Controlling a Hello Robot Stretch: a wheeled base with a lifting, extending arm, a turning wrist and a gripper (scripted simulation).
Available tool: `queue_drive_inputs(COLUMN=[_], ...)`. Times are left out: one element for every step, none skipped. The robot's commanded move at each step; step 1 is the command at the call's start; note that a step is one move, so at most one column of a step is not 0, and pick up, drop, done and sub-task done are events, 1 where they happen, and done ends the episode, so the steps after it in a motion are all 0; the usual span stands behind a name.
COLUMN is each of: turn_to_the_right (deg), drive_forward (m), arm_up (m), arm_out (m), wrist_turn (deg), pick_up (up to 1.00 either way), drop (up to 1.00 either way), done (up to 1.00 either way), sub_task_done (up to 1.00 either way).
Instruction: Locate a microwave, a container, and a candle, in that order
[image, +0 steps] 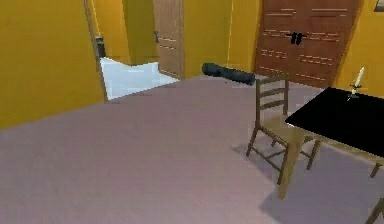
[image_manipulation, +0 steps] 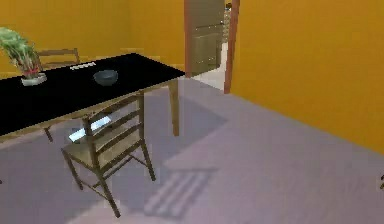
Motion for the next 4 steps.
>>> queue_drive_inputs(turn_to_the_right=[0.0,21.0,0.0,-6.0], drive_forward=[1.00,0.00,0.15,0.00], arm_up=[0.00,0.00,0.00,0.00], arm_out=[0.00,0.00,0.00,0.00], wrist_turn=[0.0,0.0,0.0,0.0], pick_up=[0.00,0.00,0.00,0.00], drop=[0.00,0.00,0.00,0.00], done=[0.00,0.00,0.00,0.00], sub_task_done=[0.00,0.00,0.00,0.00])
